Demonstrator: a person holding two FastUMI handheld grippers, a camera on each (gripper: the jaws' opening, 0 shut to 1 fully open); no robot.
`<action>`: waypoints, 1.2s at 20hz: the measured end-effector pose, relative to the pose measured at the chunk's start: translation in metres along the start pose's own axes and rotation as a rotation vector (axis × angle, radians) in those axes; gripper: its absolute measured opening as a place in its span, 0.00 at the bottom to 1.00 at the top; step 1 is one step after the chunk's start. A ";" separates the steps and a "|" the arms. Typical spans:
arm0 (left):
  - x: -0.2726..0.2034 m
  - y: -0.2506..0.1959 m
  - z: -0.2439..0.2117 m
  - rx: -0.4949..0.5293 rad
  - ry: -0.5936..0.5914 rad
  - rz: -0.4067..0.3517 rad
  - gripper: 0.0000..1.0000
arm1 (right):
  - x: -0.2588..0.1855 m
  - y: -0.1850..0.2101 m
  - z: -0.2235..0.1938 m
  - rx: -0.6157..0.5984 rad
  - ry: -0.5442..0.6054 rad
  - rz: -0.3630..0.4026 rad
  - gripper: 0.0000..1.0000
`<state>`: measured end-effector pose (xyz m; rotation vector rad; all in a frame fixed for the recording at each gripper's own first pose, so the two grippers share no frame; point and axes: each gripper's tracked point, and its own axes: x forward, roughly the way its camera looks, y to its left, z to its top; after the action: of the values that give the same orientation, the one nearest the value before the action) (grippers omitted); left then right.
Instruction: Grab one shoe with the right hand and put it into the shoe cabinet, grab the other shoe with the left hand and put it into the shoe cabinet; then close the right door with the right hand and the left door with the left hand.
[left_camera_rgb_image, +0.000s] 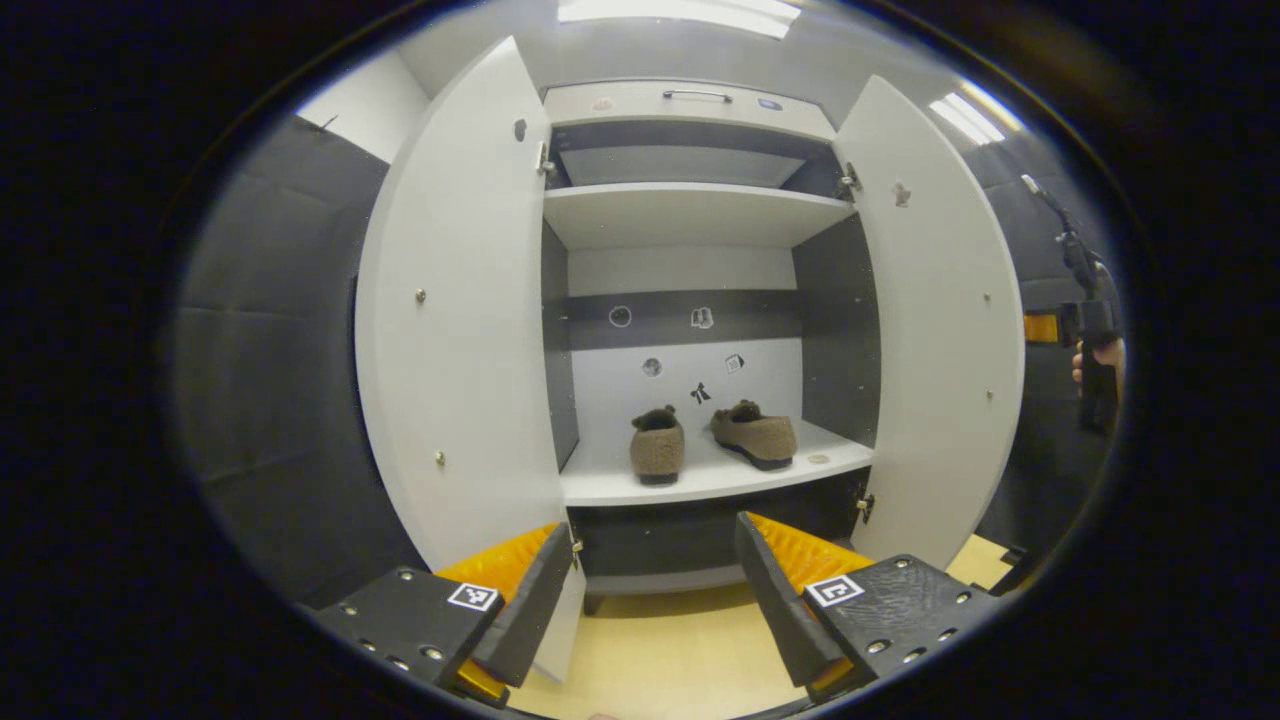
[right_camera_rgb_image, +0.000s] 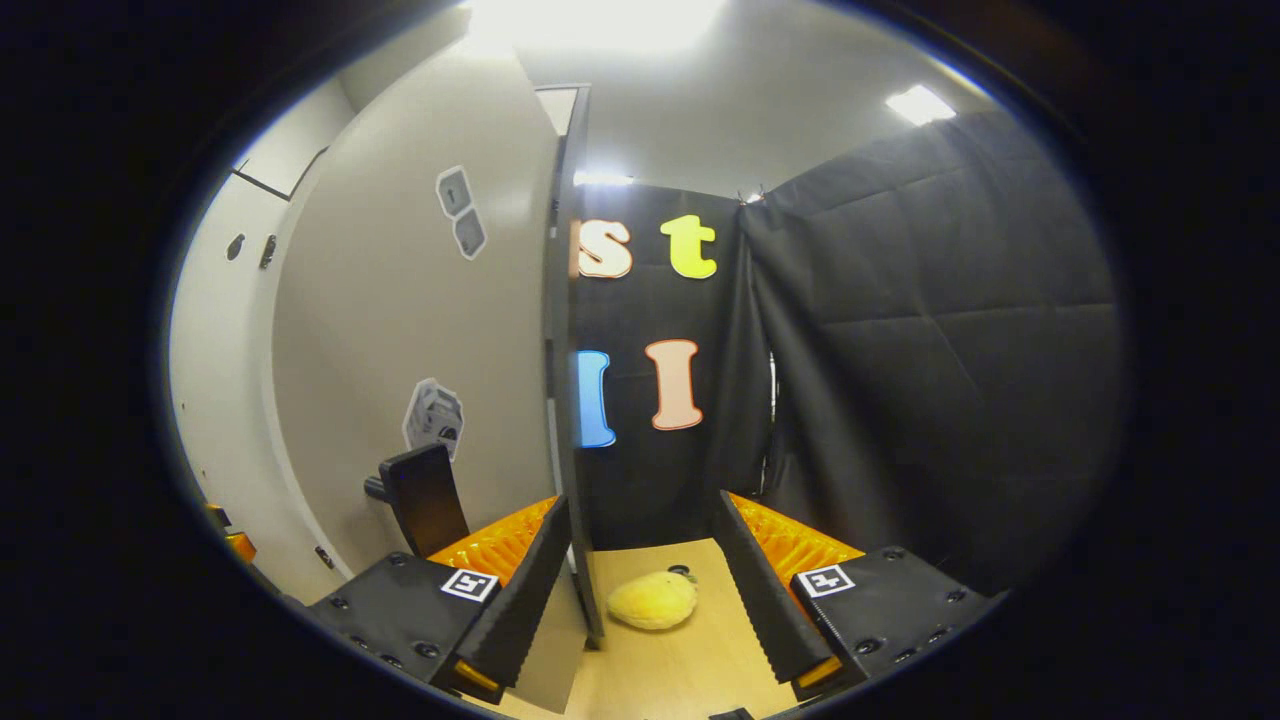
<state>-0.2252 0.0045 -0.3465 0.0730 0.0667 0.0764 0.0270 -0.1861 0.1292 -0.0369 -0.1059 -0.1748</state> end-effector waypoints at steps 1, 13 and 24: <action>-0.001 0.002 0.001 0.001 -0.002 0.003 0.95 | 0.001 0.010 0.000 0.005 0.002 0.018 0.93; -0.041 0.040 -0.002 -0.074 -0.015 0.045 0.94 | 0.011 0.134 -0.024 0.077 0.016 0.245 0.94; -0.083 0.174 0.019 -0.102 -0.056 0.311 0.95 | 0.012 0.133 -0.031 0.113 0.030 0.224 0.97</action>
<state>-0.3191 0.1701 -0.3097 -0.0175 -0.0051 0.3876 0.0652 -0.0587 0.0959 0.0661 -0.0811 0.0545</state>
